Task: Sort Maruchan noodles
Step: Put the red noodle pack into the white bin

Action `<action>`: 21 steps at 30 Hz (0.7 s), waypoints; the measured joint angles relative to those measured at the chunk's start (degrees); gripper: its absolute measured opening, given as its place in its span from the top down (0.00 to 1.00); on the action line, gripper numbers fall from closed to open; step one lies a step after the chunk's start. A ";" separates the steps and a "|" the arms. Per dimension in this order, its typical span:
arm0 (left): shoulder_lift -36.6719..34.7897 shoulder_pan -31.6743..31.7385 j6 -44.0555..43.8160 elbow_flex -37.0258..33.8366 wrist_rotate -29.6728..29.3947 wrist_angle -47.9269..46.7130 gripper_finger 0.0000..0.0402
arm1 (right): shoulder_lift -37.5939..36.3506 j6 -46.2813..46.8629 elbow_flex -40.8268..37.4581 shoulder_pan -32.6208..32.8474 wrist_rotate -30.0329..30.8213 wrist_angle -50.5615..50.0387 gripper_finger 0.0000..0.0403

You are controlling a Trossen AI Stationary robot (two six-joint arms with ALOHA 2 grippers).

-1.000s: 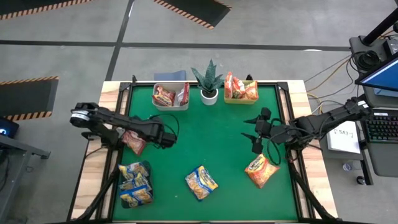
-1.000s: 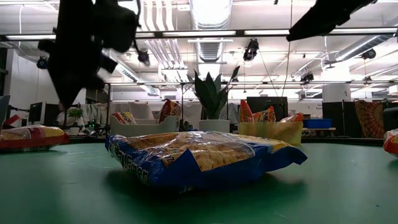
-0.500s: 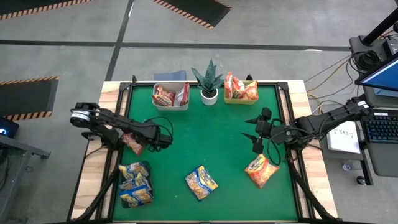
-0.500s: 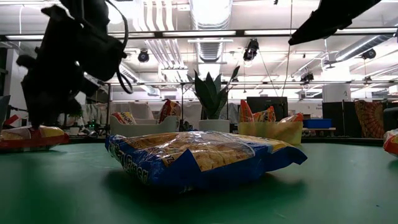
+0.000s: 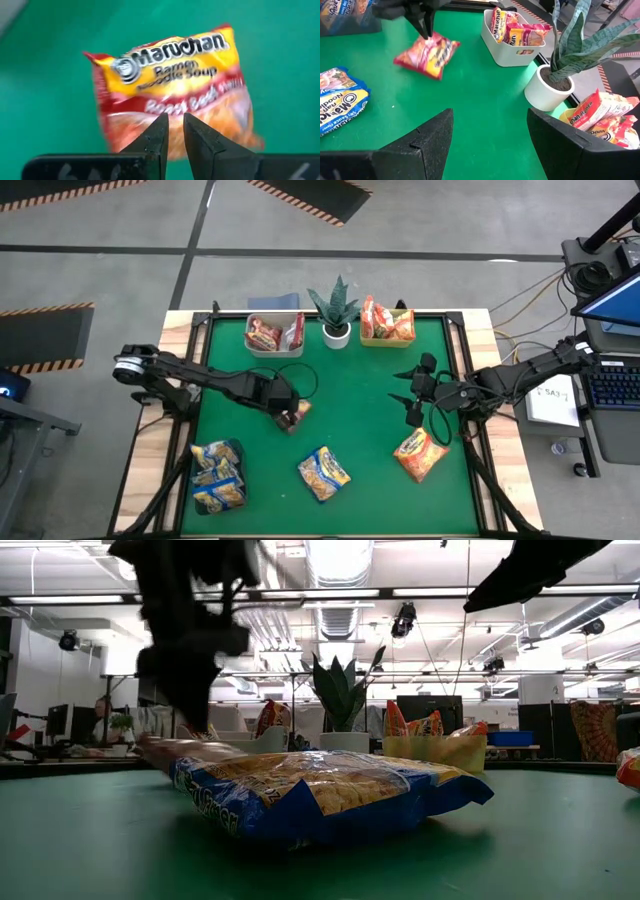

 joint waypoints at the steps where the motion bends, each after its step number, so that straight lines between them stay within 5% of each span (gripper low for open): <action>1: -0.15 0.02 2.79 1.29 0.02 0.04 0.90 | 0.00 0.00 0.00 0.00 0.00 0.00 0.40; 4: -0.83 -1.12 15.53 4.03 2.23 2.20 0.90 | 0.00 0.00 -0.09 0.00 -0.01 -0.03 0.40; 7: -3.49 -2.78 28.29 3.10 13.90 9.24 0.90 | 0.00 0.02 -0.21 0.00 -0.02 -0.02 0.40; 10: -6.76 -1.15 28.03 -0.53 23.30 14.28 0.90 | 0.02 0.18 -0.53 0.00 -0.09 -0.26 0.40; 15: -13.60 2.32 22.14 -7.64 21.40 16.33 0.90 | 0.02 0.67 -0.83 0.00 -0.08 -0.25 0.40; 21: -19.09 4.63 10.04 -12.61 7.21 15.75 0.90 | 0.02 1.10 -0.92 0.00 -0.07 -0.02 0.40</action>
